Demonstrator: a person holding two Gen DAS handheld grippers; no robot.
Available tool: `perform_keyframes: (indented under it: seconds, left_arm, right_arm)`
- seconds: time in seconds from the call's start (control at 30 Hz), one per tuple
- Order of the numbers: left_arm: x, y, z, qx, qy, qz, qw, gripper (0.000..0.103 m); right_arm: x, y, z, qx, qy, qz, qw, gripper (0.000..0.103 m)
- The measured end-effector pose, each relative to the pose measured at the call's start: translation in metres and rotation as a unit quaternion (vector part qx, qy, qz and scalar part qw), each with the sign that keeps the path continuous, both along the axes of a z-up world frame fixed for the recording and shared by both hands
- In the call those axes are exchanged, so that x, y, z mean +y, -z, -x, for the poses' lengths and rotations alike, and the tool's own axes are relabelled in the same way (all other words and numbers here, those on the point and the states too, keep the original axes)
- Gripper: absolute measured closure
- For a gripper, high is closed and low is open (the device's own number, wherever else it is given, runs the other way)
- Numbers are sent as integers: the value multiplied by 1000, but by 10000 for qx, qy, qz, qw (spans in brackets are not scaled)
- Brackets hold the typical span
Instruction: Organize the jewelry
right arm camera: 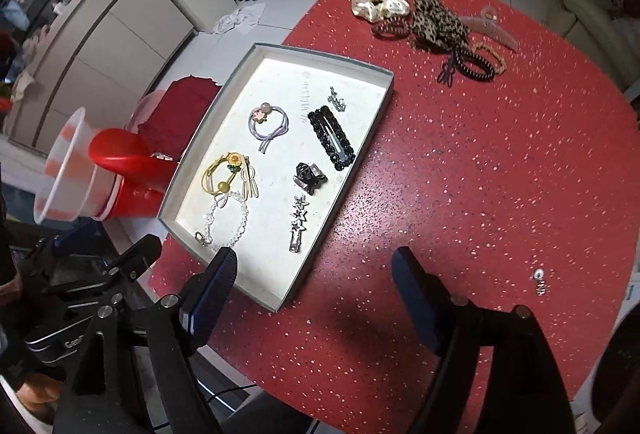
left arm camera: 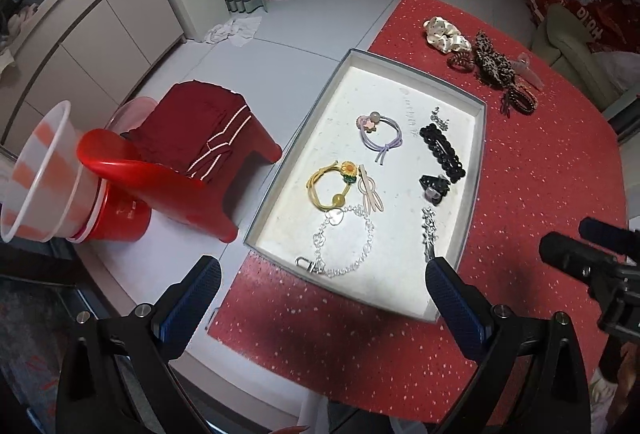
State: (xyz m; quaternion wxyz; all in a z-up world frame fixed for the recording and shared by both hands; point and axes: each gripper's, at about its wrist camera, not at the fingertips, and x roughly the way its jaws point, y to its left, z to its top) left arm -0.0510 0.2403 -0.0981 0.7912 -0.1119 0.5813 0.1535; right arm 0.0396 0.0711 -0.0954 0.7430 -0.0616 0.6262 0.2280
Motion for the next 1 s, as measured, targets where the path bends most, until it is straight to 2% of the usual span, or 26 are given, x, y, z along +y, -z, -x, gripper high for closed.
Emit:
perform_keyframes:
  seconds: [0.13,0.17,0.2,0.23,0.37,0.6,1.0]
  left_arm:
    - [-3,-11,7,11,28,66,10000,0]
    - [-3,-14,10,3,23,66,10000,0]
    - [-4,-17,11,3,24,47,10000,0]
    - [-5,-20,12,-2,28,26,10000,0]
    - [-6,-32,15,-54,29,-64,10000,0]
    - [-4,-55,22,-182,-87,-237,9995,0]
    - [-1,-60,23,-206,-203,-261,9992,0]
  right_arm:
    - [3,-16,5,-198,-126,91,9997,18]
    - [4,-21,6,-274,-161,115,9994,14]
    - [4,-26,7,-366,-178,116,9991,1]
    - [5,-30,8,-450,-185,94,9988,0]
    - [5,-46,11,-732,-185,104,9971,0]
    - [3,-66,14,-807,-80,210,9965,0]
    - [2,-75,15,-917,-34,265,9954,0]
